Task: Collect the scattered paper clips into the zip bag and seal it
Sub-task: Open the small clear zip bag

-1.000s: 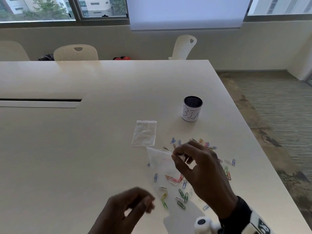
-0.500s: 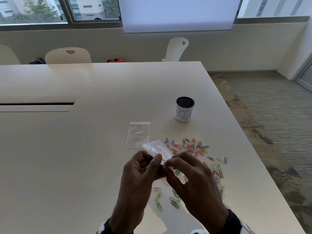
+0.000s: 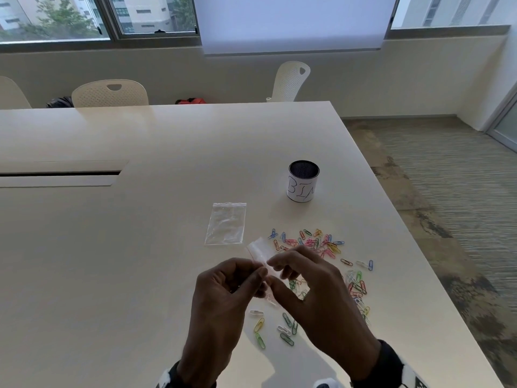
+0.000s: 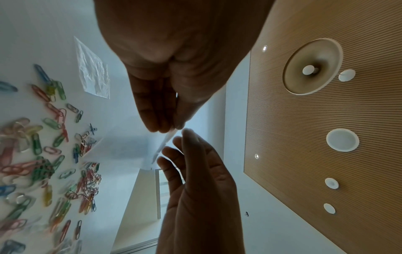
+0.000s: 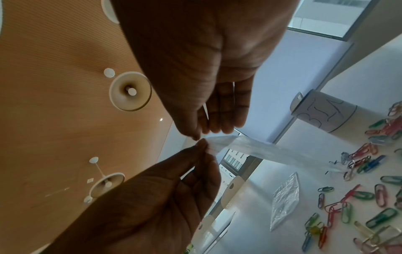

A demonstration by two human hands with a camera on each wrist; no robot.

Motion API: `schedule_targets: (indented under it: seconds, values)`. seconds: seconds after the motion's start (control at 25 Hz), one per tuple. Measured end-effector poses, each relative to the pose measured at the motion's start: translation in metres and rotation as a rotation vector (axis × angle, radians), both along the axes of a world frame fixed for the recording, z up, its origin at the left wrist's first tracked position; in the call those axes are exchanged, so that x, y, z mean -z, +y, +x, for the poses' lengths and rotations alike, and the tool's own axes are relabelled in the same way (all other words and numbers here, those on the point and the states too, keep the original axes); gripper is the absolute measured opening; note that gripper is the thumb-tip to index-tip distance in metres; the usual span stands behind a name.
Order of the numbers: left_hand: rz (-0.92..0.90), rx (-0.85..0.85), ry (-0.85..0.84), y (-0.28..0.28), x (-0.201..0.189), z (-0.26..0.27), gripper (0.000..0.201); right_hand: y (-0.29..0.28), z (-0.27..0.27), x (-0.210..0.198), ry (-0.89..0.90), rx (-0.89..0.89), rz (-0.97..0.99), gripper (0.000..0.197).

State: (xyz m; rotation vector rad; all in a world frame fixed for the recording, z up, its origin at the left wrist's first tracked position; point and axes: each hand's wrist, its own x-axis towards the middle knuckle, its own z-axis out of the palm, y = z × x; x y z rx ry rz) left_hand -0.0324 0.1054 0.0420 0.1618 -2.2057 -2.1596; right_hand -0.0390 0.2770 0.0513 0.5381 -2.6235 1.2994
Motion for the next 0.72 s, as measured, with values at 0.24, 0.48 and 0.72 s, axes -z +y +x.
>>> schedule_targets:
  seconds: [0.24, 0.48, 0.72]
  values:
    - [-0.113, 0.042, 0.012, -0.0029, -0.0003, -0.0033, 0.005, 0.0057, -0.0027, -0.0032, -0.065, -0.096, -0.019, 0.027]
    - [-0.140, 0.077, 0.028, -0.0001, -0.0059, -0.0027, 0.022, 0.0039, -0.0013, 0.0001, -0.109, -0.106, -0.052, 0.018]
    - [-0.171, 0.066, 0.060, -0.0003, -0.0049, -0.0015, 0.019, 0.0062, 0.0000, -0.0002, -0.188, -0.110, -0.153, 0.009]
